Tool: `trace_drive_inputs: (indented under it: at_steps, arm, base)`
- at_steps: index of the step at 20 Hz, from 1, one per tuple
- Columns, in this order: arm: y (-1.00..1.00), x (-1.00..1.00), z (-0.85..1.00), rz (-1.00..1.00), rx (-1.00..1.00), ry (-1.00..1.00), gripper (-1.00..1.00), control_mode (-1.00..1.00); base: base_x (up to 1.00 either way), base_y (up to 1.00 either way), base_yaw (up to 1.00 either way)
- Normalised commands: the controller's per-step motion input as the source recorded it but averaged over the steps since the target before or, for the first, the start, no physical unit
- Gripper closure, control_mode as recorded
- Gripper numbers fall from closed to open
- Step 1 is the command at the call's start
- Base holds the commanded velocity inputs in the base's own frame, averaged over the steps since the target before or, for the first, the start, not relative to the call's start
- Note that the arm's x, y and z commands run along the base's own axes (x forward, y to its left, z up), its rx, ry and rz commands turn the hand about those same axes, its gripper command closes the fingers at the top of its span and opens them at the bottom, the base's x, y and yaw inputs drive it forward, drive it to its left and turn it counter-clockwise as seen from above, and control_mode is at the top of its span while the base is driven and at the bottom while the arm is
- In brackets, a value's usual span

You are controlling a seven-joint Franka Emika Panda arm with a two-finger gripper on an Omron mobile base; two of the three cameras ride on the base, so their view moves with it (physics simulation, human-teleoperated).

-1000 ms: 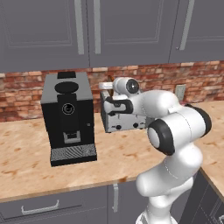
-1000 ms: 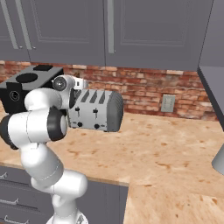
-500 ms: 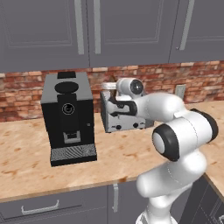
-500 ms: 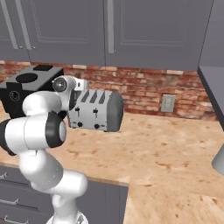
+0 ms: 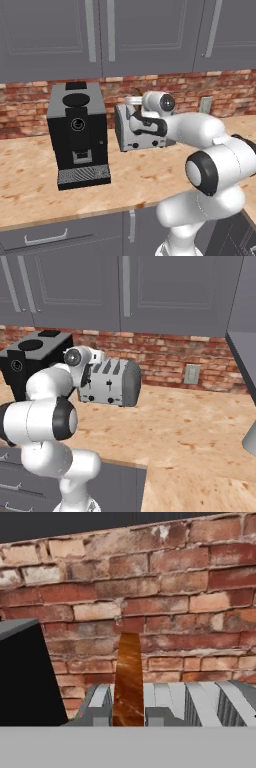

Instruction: Start the toaster. Once the lever pops up, take the bread to the plate on the dining counter.

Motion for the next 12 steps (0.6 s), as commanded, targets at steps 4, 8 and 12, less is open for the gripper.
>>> trace_drive_inputs:
  at_steps: [4, 8, 12]
  arm:
    - [-0.44, -0.68, 0.03, 0.00, -0.03, 0.00, 1.00, -1.00]
    - [-0.42, -0.76, 0.03, 0.00, -0.06, 0.00, 1.00, -1.00]
    - [-0.26, -0.64, 0.13, 0.00, -0.07, 0.06, 1.00, -1.00]
  base:
    - [0.00, 0.00, 0.00]
    - [0.00, 0.00, 0.00]
    - [0.00, 0.00, 0.00]
